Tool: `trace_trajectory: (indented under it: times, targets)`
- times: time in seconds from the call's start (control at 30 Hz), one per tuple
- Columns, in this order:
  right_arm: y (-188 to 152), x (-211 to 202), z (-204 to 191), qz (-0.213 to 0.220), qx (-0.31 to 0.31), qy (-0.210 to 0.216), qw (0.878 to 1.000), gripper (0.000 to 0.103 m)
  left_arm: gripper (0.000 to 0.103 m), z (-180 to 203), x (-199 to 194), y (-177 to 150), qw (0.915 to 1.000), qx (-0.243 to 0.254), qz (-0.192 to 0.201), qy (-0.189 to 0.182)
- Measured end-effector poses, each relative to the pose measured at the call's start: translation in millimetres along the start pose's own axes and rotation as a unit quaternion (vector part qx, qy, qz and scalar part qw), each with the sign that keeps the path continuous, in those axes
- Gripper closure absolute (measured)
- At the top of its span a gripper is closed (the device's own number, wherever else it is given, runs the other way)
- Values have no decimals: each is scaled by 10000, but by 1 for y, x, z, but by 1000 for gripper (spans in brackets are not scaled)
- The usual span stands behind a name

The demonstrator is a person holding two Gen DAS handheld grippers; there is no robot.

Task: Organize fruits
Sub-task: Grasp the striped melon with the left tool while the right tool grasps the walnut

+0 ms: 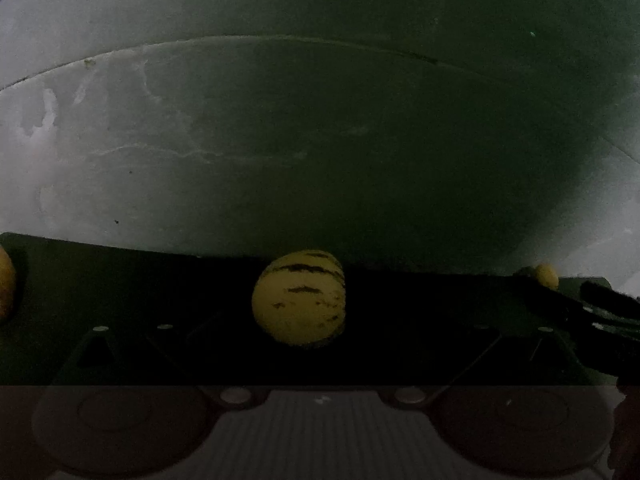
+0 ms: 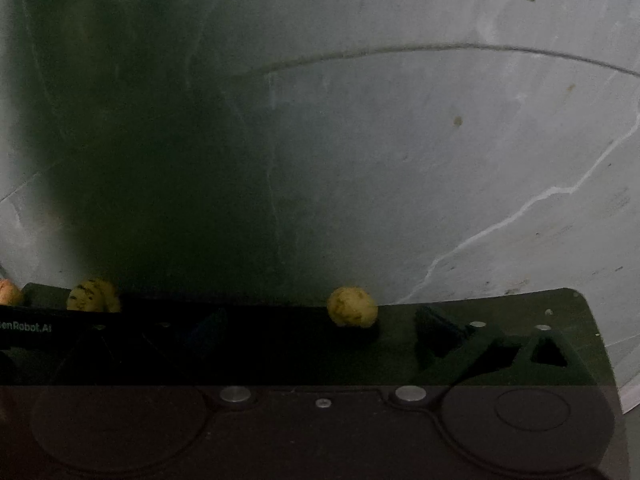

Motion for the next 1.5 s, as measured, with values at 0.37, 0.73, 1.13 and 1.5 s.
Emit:
trace_trajectory:
  times: [0.37,0.73,1.13,1.5]
  targets:
    - [1,1,6,56,54,49,10000,26,2,1,19,-3,9996,-214,169,94]
    - [-5,-8,4,106,-77,-11,9999,50,19,10,32,-5,9991,-315,297,-49]
    - [-8,-17,-1,95,-634,-137,9978,73,39,19,28,-6,9990,-267,353,2]
    - [-3,-23,1,154,-501,69,9986,74,46,32,41,0,9993,-263,277,-16]
Point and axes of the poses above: each gripper's, at about its wrist camera, not at the fingertips, and x roughly the way its jaws point, z to its right, y to its top, the point moved 6 cm from there along x, roughly the way its jaws point, and after that the axes turned 13 degrees about z, right-handed, at the moved point
